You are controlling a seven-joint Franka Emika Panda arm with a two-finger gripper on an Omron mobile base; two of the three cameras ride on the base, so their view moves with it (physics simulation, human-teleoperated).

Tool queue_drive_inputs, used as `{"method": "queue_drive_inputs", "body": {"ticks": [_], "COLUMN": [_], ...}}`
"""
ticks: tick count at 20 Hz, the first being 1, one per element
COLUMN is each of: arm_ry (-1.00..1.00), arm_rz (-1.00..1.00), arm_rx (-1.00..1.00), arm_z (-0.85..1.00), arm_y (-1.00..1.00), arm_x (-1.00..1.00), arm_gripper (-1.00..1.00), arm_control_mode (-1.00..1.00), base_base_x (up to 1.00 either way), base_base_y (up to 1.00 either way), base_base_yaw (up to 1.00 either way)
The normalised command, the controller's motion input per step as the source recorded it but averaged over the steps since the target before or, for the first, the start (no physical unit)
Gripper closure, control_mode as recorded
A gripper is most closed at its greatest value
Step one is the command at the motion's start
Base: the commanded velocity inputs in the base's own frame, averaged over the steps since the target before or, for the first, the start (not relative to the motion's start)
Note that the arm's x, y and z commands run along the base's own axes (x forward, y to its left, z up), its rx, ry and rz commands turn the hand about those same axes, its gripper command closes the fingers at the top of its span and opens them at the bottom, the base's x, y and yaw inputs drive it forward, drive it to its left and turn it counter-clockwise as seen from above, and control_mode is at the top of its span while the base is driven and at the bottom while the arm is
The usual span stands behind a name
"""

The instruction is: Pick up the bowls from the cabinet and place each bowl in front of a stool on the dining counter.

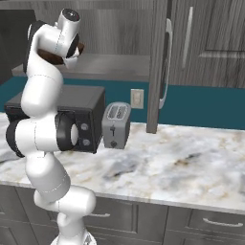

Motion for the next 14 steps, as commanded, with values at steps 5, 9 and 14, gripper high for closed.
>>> {"method": "queue_drive_inputs", "body": {"ticks": [5,9,14], "arm_ry": [0.00,0.00,0.00], "arm_rz": [0.00,0.00,0.00], "arm_rx": [0.00,0.00,0.00], "arm_z": [0.00,0.00,0.00], "arm_y": [0.00,0.00,0.00], "arm_x": [0.00,0.00,0.00], "arm_gripper": [1.00,1.00,1.00], "arm_control_mode": [-1.00,-1.00,-1.00], "base_base_x": [0.00,0.00,0.00], "base_base_y": [0.00,0.00,0.00], "base_base_yaw": [0.00,0.00,0.00]}}
